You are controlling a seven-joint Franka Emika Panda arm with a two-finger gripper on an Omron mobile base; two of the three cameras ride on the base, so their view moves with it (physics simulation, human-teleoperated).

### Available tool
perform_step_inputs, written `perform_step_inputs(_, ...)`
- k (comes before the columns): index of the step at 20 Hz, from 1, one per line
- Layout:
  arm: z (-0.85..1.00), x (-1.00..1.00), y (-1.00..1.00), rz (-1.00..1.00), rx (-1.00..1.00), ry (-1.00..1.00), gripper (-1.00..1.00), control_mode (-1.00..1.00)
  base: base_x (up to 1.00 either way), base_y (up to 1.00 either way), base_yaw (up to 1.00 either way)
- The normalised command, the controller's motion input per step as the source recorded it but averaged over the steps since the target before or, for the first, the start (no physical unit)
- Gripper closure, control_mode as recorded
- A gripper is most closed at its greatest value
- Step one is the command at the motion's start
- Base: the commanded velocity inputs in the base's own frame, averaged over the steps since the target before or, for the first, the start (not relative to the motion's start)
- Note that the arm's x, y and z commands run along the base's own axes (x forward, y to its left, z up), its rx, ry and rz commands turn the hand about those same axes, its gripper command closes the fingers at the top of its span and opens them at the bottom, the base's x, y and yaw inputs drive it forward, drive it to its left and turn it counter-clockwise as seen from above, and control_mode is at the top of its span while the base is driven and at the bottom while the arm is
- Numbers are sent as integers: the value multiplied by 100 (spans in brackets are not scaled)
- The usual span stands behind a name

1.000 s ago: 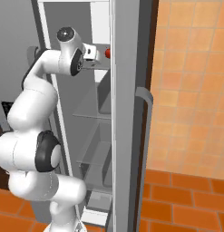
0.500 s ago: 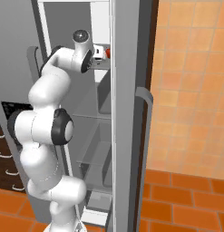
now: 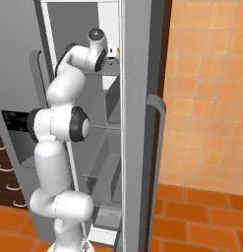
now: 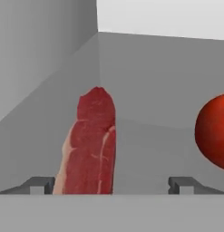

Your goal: Place one tomato and one steak in each tupperware on the nearby counter, to pack two identical lunches.

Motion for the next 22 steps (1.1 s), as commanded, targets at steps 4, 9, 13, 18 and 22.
perform_step_inputs(4, -51, 0, 39, 0, -11, 0, 100, -100, 0, 0, 0)
perform_step_inputs(9, -38, -30, 2, 0, -2, 12, 100, -100, 0, 0, 0)
perform_step_inputs(13, -44, -64, 0, 0, 0, 19, 100, -100, 0, 0, 0)
perform_step_inputs(18, -23, -100, 0, -7, 0, -2, 100, -100, 0, 0, 0)
perform_step_inputs(22, 12, -100, 0, -6, 0, -8, 100, -100, 0, 0, 0)
